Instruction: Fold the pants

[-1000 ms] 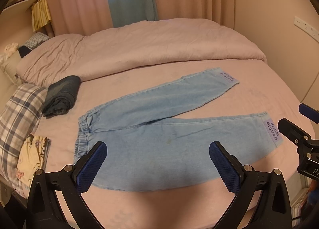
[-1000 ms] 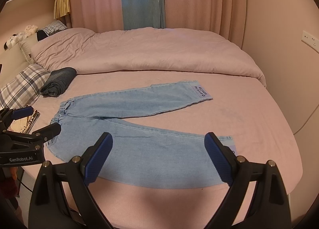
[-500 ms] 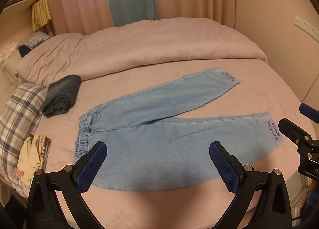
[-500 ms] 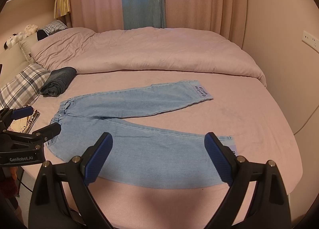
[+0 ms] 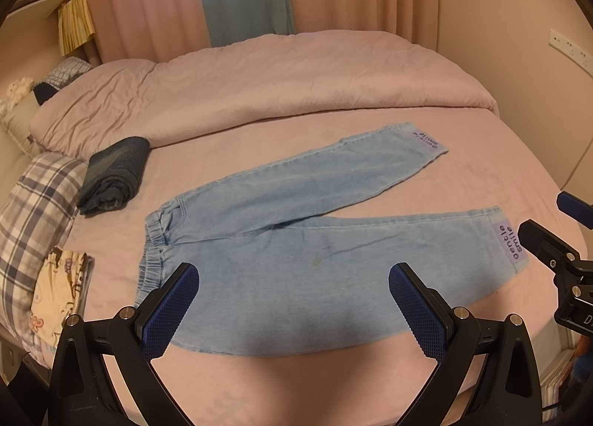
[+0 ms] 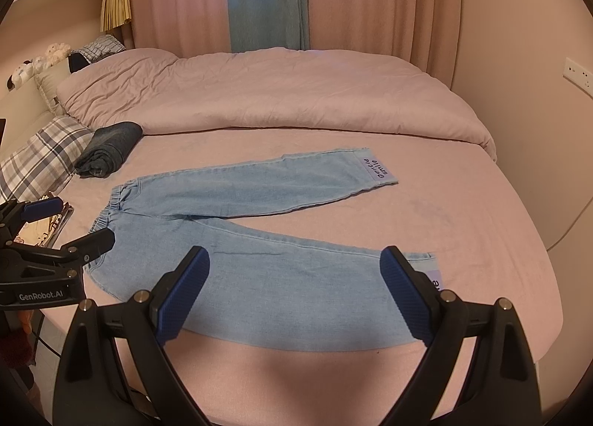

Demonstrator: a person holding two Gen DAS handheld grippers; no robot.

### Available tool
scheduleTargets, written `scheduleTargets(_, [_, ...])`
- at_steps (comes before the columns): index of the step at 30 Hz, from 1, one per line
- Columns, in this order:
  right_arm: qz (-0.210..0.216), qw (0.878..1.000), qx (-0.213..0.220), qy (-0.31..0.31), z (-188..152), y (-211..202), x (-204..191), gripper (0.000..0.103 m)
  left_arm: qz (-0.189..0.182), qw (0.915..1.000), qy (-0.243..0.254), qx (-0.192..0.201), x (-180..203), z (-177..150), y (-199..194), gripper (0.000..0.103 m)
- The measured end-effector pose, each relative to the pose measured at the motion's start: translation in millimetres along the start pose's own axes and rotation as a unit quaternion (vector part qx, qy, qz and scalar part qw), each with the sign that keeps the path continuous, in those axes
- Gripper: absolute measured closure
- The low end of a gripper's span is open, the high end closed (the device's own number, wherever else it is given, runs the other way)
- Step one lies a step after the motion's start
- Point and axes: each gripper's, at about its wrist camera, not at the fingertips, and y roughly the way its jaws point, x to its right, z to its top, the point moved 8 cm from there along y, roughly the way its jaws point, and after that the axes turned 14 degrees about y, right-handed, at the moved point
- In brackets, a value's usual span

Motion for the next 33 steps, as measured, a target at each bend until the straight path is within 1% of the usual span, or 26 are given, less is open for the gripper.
scheduleTargets(23, [-0.002,1.0,-0.005,-0.004,0,0,-5,0.009,0.0,1.0,0.001,-0.004,0,2,4,0.001])
scheduleTargets(26, [-0.001,1.0,-0.007,-0.004,0,2,-6,0.009,-0.005,1.0,-0.001,-0.004,-1,1,6,0.001])
scheduleTargets(27, [-0.001,1.0,-0.008,-0.004,-1,3,-6,0.009,-0.015,0.9999,-0.005,-0.003,-1,0,8,0.001])
scheduleTargets(29, [0.001,1.0,-0.012,-0.005,-2,7,-7,0.009,-0.049,0.9987,-0.017,0.0,-3,-1,13,0.001])
scheduleTargets(30, [0.004,1.0,-0.015,-0.005,-3,10,-8,0.009,-0.092,0.9951,-0.035,0.001,-5,-5,19,0.001])
scheduleTargets(31, [0.01,1.0,-0.018,-0.006,-3,14,-9,0.009,-0.115,0.9921,-0.05,-0.001,-9,-6,23,0.001])
scheduleTargets(32, [0.021,0.999,-0.024,-0.008,-4,19,-12,0.009,-0.144,0.9864,-0.079,-0.005,-16,-10,31,0.001])
scheduleTargets(33, [0.031,0.999,-0.029,-0.011,-6,23,-14,0.009,-0.166,0.9779,-0.126,-0.015,-32,-20,45,0.001])
